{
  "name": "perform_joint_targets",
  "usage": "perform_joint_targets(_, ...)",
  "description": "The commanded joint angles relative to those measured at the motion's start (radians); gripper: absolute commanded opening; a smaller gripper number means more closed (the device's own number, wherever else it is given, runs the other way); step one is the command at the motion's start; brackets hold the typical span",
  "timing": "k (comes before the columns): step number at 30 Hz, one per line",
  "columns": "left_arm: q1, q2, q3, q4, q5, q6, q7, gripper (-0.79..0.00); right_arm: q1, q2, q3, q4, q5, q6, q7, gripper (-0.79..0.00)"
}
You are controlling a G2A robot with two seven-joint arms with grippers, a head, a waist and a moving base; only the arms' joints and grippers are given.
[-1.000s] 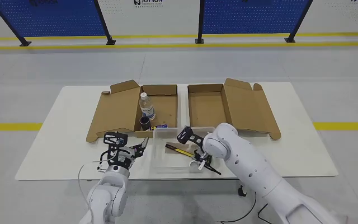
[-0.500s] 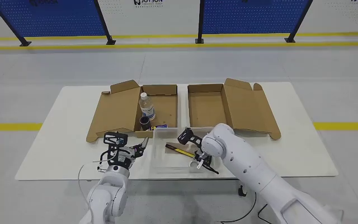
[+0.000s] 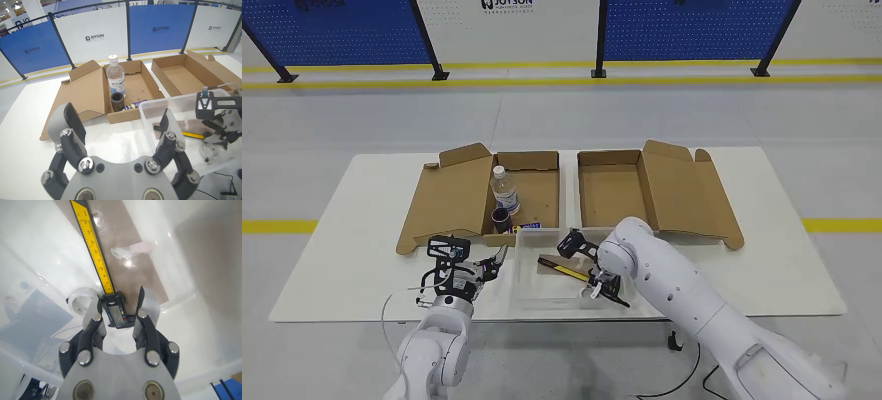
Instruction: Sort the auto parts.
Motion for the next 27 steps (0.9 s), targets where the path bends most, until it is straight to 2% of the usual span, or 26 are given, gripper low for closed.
perform_joint_targets(1,0.0,0.0,0.0,0.0,0.0,0.0,0.0,0.0,0.006,-0.003,-0.001,0.006,-0.002,0.0,0.004,-0.397)
perform_joint_targets(4,0.0,0.0,0.0,0.0,0.0,0.0,0.0,0.0,0.012,-0.006,-0.001,0.01,-0.001,-0.005,0.009,-0.369)
perform_joint_targets(7,0.0,0.0,0.0,0.0,0.0,0.0,0.0,0.0,0.013,-0.008,-0.001,0.015,-0.001,-0.014,0.015,-0.305)
perform_joint_targets(9,0.0,0.0,0.0,0.0,0.0,0.0,0.0,0.0,0.012,-0.01,-0.003,0.019,-0.002,-0.017,0.016,-0.302)
perform_joint_targets(11,0.0,0.0,0.0,0.0,0.0,0.0,0.0,0.0,0.012,-0.013,-0.006,0.023,-0.002,-0.022,0.021,-0.329)
perform_joint_targets(13,0.0,0.0,0.0,0.0,0.0,0.0,0.0,0.0,0.012,-0.015,-0.008,0.028,0.0,-0.024,0.021,-0.32)
perform_joint_targets(21,0.0,0.0,0.0,0.0,0.0,0.0,0.0,0.0,0.014,-0.025,-0.012,0.06,0.003,-0.036,0.013,-0.413)
perform_joint_targets(22,0.0,0.0,0.0,0.0,0.0,0.0,0.0,0.0,0.015,-0.026,-0.013,0.062,0.004,-0.037,0.013,-0.431)
perform_joint_targets(24,0.0,0.0,0.0,0.0,0.0,0.0,0.0,0.0,0.016,-0.029,-0.014,0.068,0.009,-0.042,0.014,-0.523)
perform_joint_targets(27,0.0,0.0,0.0,0.0,0.0,0.0,0.0,0.0,0.017,-0.033,-0.016,0.073,0.014,-0.049,0.013,-0.751)
